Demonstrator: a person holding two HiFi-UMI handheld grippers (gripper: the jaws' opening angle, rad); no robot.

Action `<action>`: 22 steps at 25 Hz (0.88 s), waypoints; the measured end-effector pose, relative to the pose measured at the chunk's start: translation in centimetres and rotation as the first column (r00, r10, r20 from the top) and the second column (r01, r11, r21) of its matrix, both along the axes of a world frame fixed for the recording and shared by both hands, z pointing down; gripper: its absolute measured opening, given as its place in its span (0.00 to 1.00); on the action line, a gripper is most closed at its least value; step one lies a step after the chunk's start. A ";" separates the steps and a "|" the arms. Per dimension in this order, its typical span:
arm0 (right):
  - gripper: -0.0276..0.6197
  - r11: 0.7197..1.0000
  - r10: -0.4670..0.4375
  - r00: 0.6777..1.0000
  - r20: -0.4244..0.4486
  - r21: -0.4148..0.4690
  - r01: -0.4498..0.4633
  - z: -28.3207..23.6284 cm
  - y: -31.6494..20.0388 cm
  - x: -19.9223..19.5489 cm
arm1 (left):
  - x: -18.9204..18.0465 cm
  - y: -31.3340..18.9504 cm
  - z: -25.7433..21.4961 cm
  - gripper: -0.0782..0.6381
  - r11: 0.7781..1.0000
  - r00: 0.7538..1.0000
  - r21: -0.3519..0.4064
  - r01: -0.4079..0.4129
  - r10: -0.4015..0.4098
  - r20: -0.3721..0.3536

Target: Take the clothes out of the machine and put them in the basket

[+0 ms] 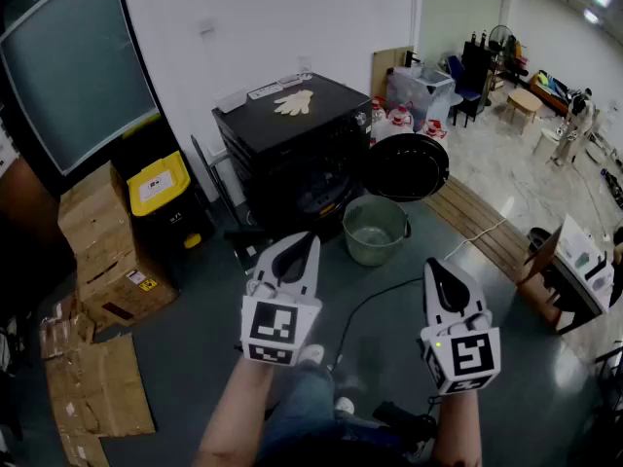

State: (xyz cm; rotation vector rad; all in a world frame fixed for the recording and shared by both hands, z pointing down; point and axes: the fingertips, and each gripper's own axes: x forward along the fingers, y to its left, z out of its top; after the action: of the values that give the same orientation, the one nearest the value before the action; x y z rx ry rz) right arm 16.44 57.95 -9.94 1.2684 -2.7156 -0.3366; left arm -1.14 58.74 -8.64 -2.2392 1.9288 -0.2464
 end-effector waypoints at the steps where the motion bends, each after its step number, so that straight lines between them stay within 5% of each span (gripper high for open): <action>1: 0.04 1.000 0.004 1.000 -0.009 -0.004 -0.004 0.2 0.2 0.1 | -0.3 0.1 0.0 0.11 1.000 1.000 0.002 0.005 -0.005 -0.005; 8: 0.04 0.999 0.047 0.999 0.003 0.012 -0.047 -0.7 -0.2 0.0 | -1.9 -0.2 -0.9 0.11 0.999 1.000 0.040 0.003 -0.004 0.021; 15: 0.04 0.996 0.063 0.996 0.060 0.052 -0.066 -4.2 -3.1 -2.0 | -3.8 -2.5 -2.4 0.16 0.998 0.998 0.060 -0.031 0.034 -0.048; 16: 0.12 0.997 0.062 0.995 0.074 0.035 -0.065 -4.5 -3.6 -2.3 | -4.0 -3.0 -2.5 0.39 0.998 0.997 0.054 -0.043 0.046 -0.059; 17: 0.47 0.998 0.064 0.994 0.086 0.018 -0.066 -4.6 -4.2 -2.6 | -4.2 -3.6 -2.7 0.70 0.997 0.996 0.051 -0.051 0.055 -0.070; 18: 0.77 0.997 0.080 0.992 0.099 0.008 -0.081 -4.6 -4.7 -2.7 | -4.6 -4.1 -2.9 0.81 0.997 0.996 0.051 -0.049 0.053 -0.077; 22: 0.93 0.986 0.167 0.984 0.062 0.010 -0.168 -3.9 -6.3 -2.8 | -6.6 -5.7 -3.0 0.87 0.999 0.998 0.045 -0.019 0.022 -0.067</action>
State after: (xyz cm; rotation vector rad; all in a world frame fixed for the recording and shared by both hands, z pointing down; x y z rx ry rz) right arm 13.64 51.60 -13.85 1.5229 -2.6357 -0.3056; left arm -7.78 52.99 -11.65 -2.2652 1.9233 -0.1256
